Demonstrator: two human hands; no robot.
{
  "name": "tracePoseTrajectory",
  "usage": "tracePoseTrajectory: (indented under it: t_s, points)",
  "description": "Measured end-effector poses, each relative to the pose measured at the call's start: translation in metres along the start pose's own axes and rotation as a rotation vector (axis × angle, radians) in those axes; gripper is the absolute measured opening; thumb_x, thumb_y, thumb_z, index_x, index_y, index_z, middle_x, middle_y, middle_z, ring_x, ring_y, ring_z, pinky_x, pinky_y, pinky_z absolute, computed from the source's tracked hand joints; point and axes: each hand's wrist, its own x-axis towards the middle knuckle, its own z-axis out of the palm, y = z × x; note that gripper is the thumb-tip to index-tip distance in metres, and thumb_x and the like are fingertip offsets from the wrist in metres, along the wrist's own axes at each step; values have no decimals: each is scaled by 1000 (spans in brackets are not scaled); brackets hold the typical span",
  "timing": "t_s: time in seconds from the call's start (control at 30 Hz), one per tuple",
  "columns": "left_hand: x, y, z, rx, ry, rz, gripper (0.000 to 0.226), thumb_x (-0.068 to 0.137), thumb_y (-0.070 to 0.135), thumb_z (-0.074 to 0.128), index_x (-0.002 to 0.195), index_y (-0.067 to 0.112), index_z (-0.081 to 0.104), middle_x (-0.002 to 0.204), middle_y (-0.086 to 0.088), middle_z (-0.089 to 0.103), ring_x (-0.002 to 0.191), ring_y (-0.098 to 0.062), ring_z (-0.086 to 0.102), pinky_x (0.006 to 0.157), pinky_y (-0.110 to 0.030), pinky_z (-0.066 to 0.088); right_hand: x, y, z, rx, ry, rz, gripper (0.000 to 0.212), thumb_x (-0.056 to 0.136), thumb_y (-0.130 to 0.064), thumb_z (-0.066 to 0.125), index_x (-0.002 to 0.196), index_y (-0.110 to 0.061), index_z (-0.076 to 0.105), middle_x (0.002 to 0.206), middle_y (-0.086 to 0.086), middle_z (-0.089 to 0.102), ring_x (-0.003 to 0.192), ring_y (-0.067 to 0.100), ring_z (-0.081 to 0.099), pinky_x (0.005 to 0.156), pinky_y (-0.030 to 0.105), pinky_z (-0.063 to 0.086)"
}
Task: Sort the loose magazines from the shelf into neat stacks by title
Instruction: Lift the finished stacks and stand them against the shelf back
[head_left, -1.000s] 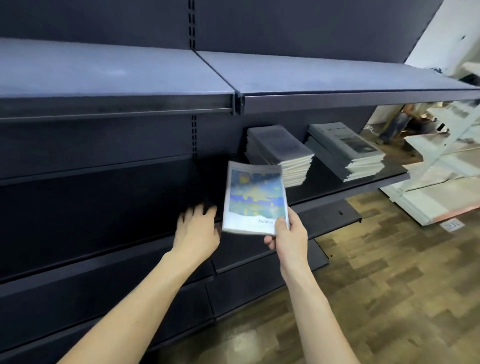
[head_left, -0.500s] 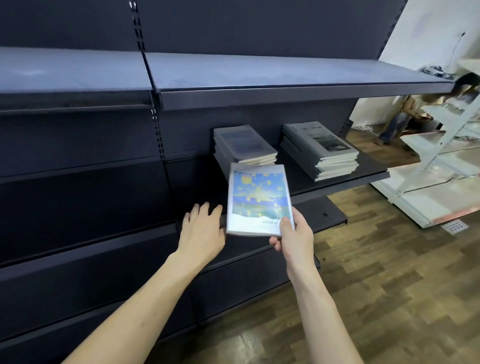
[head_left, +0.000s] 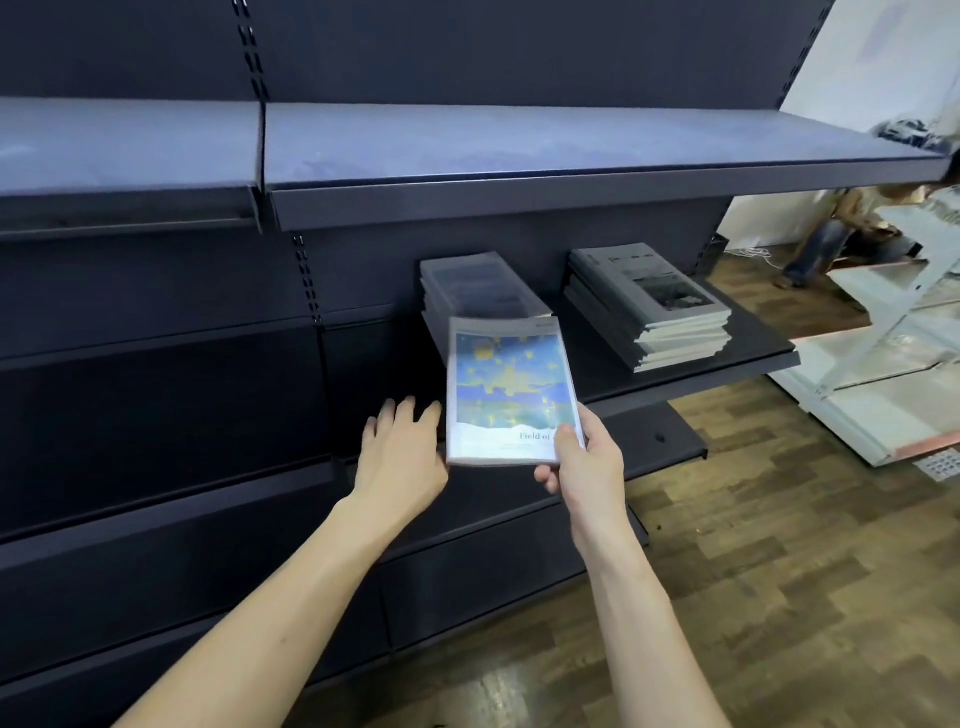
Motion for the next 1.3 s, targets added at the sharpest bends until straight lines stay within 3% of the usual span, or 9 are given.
tracePoseTrajectory:
  t_s: [0.43,0.63,0.77,0.93,1.07,1.13,1.2,1.23,1.3]
  points:
    - [72,-1,-2,-128,-75,-72,58,94,31,49,149,33,31,156,-10,29,133,-41,39,105,-50,39,73,-14,18,2,-36,9,34,102,-12,42,113,-37,61,99,1,71,51,13,50,46,24,41]
    - [90,-1,-2,-106,-113,-144,62,98,36,45,155,30,19,160,-9,19,143,-37,24,114,-48,30,115,-14,17,-11,-64,25,35,101,-12,43,132,-23,56,104,5,69,48,12,50,45,22,41]
    - [100,7,-4,-86,-99,-206,62,100,40,43,155,29,16,161,-7,16,147,-33,14,119,-45,18,147,-20,16,-41,-126,-12,34,98,-10,42,129,-16,56,90,5,66,46,12,50,43,24,40]
    - [111,26,-3,-51,-57,-286,58,100,38,41,154,29,19,157,-8,22,146,-33,17,119,-47,18,182,-26,2,-76,-221,-36,26,100,-10,43,121,-6,58,64,7,59,46,14,49,41,24,37]
    - [114,46,-3,-42,2,-349,57,99,35,43,152,29,24,156,-7,27,144,-33,21,117,-47,22,211,-34,-1,-128,-297,16,14,102,-12,48,109,-7,58,78,10,59,43,9,50,41,21,40]
    - [114,54,0,-43,16,-395,57,99,36,44,152,29,25,156,-7,27,145,-33,21,117,-47,23,224,-31,-3,-221,-347,-7,22,92,-20,66,111,-10,60,89,7,65,58,9,59,54,23,49]
    - [110,62,4,-42,23,-433,57,99,37,44,152,28,26,155,-8,29,144,-34,22,116,-48,24,235,-25,-10,-412,-365,-148,64,71,-43,80,123,-13,58,109,5,67,93,14,65,80,29,55]
    - [108,64,6,-38,31,-438,57,99,37,44,152,27,27,154,-9,31,143,-34,23,115,-48,26,236,-23,-12,-487,-352,-220,77,66,-48,81,130,-12,55,118,5,63,107,17,60,89,29,52]
    - [105,71,10,-35,40,-461,57,98,36,45,152,27,29,152,-9,34,141,-35,26,114,-48,28,235,-23,-18,-572,-355,-334,76,76,-38,80,139,-9,48,125,6,56,117,18,46,89,17,39]
